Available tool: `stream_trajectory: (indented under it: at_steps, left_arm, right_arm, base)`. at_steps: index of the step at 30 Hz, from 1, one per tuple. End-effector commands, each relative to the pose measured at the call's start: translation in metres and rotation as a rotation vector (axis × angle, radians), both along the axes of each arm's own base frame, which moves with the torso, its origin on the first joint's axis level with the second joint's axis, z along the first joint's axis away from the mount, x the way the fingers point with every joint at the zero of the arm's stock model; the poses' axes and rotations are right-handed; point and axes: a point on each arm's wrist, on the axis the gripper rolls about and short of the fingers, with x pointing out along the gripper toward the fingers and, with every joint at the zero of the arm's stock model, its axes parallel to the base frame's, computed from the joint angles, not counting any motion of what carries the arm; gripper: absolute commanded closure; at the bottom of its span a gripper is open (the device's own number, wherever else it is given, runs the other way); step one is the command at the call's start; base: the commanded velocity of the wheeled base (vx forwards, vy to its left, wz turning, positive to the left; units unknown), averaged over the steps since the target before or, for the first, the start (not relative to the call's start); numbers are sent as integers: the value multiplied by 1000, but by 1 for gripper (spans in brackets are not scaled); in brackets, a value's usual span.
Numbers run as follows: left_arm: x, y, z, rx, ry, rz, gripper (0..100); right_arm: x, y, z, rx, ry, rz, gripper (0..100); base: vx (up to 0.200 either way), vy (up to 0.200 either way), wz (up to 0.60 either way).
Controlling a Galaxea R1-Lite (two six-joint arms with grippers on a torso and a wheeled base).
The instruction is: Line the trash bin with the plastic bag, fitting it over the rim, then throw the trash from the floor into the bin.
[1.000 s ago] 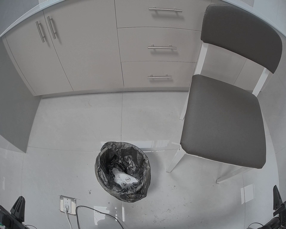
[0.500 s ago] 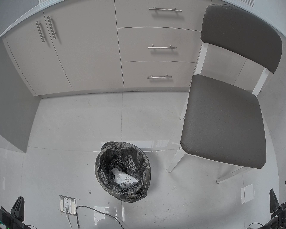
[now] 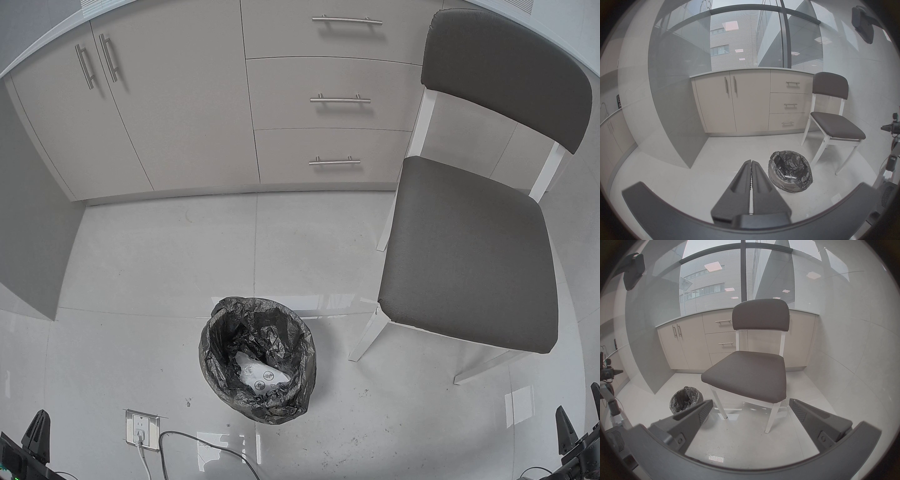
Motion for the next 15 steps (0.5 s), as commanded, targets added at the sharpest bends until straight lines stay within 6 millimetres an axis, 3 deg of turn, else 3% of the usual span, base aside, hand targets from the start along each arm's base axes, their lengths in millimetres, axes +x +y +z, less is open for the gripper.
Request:
stream_trajectory:
  at_steps: [1,15]
  left_arm:
    - [0,0,-5,1,3,-1,100]
    - [0,0,-5,-16,1,0,100]
  right_arm:
    - [0,0,-5,0,5,2,0]
    - [0,0,-5,6,5,1,0]
  base:
    - [0,0,0]
    - [0,0,0]
